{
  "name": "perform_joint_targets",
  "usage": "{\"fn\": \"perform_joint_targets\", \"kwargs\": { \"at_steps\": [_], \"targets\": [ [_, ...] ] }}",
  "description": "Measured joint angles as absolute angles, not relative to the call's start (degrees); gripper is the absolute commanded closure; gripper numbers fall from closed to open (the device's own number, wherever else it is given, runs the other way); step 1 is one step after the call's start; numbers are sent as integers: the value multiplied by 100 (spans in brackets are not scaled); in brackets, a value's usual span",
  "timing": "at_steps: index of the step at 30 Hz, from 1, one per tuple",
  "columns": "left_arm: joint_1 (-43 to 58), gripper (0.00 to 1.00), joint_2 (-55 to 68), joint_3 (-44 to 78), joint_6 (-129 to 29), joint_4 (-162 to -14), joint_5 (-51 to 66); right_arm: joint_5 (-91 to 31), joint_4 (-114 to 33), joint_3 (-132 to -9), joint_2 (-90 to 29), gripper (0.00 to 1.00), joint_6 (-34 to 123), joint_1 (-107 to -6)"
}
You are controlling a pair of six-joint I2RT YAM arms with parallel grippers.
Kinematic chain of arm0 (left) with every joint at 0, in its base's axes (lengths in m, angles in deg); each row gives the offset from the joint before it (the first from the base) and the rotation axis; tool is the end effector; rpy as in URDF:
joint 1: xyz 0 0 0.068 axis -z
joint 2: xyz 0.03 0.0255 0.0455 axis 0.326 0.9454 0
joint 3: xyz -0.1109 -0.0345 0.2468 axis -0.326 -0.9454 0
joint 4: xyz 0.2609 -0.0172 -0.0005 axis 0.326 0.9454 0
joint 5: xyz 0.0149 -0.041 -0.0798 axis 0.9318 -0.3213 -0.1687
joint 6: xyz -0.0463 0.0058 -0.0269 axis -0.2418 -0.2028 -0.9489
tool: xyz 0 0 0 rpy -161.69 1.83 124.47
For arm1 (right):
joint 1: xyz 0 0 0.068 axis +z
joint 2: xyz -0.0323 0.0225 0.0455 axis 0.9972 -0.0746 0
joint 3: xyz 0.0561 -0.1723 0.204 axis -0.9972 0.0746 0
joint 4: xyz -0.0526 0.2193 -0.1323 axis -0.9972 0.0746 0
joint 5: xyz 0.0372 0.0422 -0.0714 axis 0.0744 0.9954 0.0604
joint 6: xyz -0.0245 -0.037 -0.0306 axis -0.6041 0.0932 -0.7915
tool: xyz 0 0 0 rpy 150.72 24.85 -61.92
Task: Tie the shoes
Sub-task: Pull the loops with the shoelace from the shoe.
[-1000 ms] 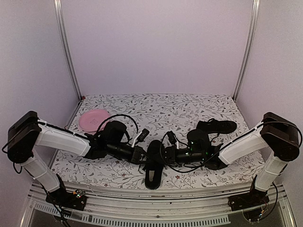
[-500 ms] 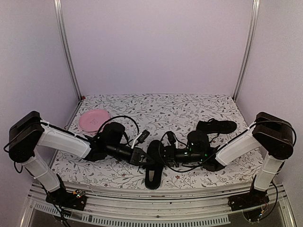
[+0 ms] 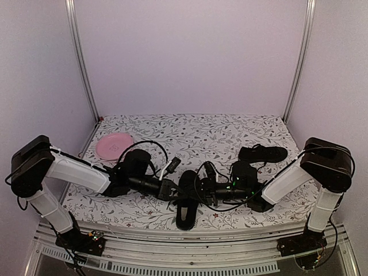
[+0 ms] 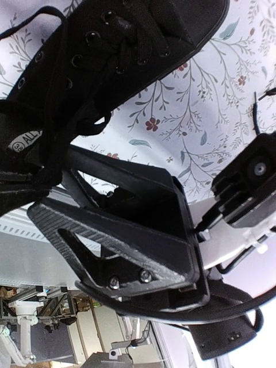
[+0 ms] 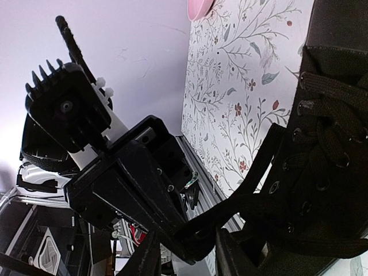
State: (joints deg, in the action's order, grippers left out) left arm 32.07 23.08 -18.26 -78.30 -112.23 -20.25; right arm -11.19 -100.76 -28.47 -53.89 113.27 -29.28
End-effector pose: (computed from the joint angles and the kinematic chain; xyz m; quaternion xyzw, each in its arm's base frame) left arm 0.1784 -0.2542 0.1607 0.2344 0.8002 -0.5317 0.1486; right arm 0.1677 0.2812 0.1369 -0.0181 0.7660 0.6362 0.0908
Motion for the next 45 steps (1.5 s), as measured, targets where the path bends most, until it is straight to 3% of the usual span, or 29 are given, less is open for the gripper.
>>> {"fn": "perform_joint_targets", "kwargs": {
  "at_steps": [5, 12, 18, 26, 30, 34, 38, 45],
  "targets": [
    [3207, 100, 2308, -1841, -7850, -11315, -1961, -1078, -10124, -2847, -5389, 72, 11395, -2926],
    [3200, 100, 2308, -1896, -7863, -11365, -1970, -1087, -10120, -2847, -5389, 95, 11486, -2963],
    [3200, 100, 2308, -1904, -7863, -11378, -1963, -1126, -10142, -2847, -5389, 98, 11515, -2958],
    [3191, 50, 2170, -1889, -7651, -10948, -1629, -1224, -10102, -2786, -5324, 98, 11497, -2954],
    [3156, 42, 1646, -1926, -7422, -10605, -1262, -1320, -10037, -2757, -5263, 98, 11486, -2952],
    [3126, 42, 1075, -2226, -7164, -10616, -989, -1379, -9923, -2755, -5234, 98, 11467, -2954],
    [3130, 56, 927, -2685, -6888, -10666, -750, -1471, -9786, -2751, -5175, 98, 11447, -2954],
    [3355, 61, 1032, -2908, -6196, -10611, -221, -1613, -9477, -2751, -4989, 98, 11351, -2954]
  ]
}}
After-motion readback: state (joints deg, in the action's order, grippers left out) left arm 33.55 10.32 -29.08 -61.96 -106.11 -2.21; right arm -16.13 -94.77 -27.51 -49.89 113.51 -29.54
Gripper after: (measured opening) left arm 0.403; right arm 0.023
